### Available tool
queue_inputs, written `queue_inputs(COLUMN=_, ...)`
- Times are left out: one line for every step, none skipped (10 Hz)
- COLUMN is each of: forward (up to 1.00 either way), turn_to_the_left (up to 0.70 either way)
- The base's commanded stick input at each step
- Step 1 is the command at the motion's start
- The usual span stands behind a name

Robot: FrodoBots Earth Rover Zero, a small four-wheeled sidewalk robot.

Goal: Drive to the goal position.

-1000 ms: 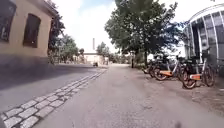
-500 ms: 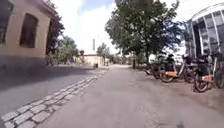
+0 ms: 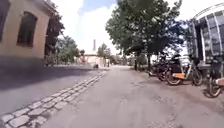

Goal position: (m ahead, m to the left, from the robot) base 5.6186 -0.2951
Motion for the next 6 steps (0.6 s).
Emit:
queue_inputs(forward=0.85, turn_to_the_left=-0.25)
queue_inputs(forward=0.85, turn_to_the_left=-0.05)
queue_inputs(forward=0.85, turn_to_the_left=0.01)
queue_inputs(forward=0.85, turn_to_the_left=0.01)
queue_inputs(forward=0.85, turn_to_the_left=0.01)
queue_inputs(forward=0.85, turn_to_the_left=0.01)
